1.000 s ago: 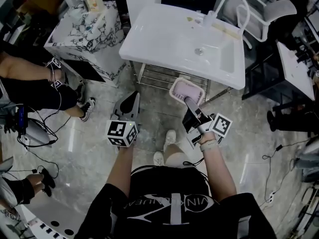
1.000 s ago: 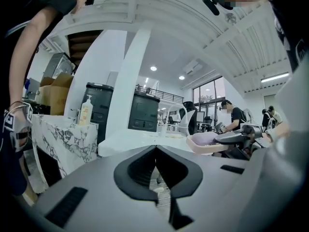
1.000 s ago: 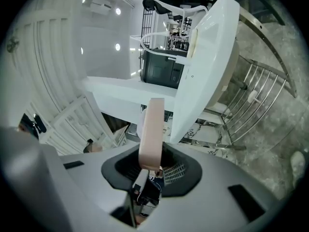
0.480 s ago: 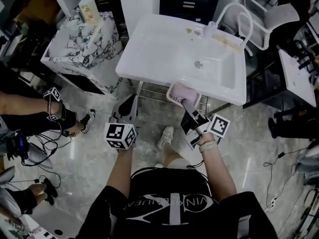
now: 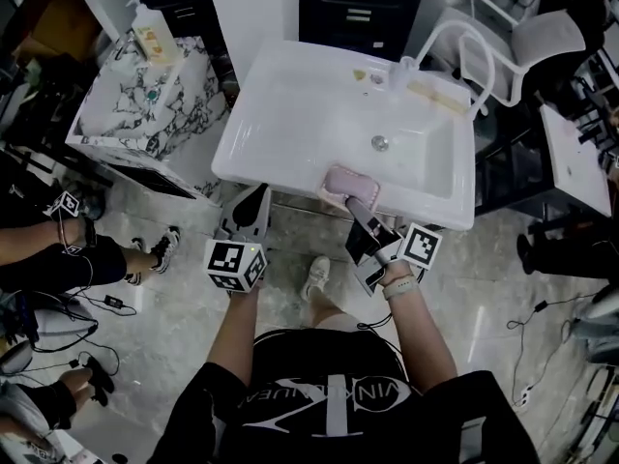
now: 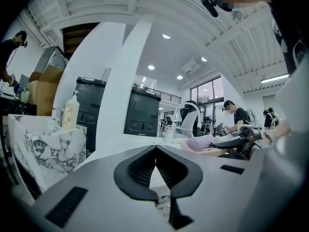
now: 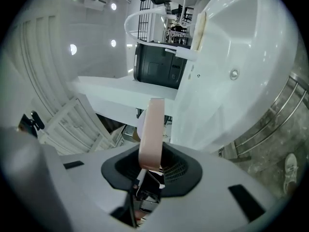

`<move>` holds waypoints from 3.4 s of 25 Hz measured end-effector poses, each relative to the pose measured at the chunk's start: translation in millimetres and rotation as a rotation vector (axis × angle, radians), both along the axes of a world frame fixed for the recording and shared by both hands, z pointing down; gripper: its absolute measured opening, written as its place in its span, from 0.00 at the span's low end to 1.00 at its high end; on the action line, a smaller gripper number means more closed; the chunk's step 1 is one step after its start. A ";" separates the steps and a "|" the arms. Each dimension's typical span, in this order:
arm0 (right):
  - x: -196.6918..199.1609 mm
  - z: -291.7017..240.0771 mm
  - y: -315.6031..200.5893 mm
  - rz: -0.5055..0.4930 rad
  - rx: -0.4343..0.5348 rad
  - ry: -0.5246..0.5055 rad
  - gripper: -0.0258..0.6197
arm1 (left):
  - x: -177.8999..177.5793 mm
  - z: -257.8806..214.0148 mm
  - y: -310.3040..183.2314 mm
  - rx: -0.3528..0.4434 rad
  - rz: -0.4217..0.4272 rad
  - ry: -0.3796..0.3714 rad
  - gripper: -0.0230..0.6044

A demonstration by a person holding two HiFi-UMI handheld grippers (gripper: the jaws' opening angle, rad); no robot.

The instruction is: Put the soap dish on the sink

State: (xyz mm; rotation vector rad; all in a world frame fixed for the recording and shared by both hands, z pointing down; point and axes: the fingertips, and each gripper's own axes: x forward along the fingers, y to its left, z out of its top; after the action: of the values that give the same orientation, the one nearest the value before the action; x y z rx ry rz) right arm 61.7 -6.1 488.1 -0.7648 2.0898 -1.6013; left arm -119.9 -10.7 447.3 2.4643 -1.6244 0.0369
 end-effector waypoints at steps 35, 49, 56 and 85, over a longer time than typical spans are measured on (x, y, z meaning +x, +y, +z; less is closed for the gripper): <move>-29.6 24.6 -183.3 -0.068 -0.069 0.020 0.19 | -13.9 13.7 -194.2 -0.012 0.023 0.005 0.06; -53.6 28.7 -278.7 -0.056 -0.063 0.031 0.19 | -8.8 28.2 -285.7 -0.027 0.108 0.032 0.06; -56.3 46.4 -314.2 -0.039 -0.088 0.043 0.19 | 2.7 43.5 -317.5 -0.055 0.149 0.037 0.06; -101.8 96.8 -406.8 -0.118 -0.287 -0.055 0.19 | 40.4 106.4 -373.5 -0.174 0.254 0.049 0.06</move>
State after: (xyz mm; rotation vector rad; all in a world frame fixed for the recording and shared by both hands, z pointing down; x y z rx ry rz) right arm -40.2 -412.9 584.9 -0.6885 1.9216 -1.9928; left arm -79.5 -384.2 553.7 2.4968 -1.2245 0.1451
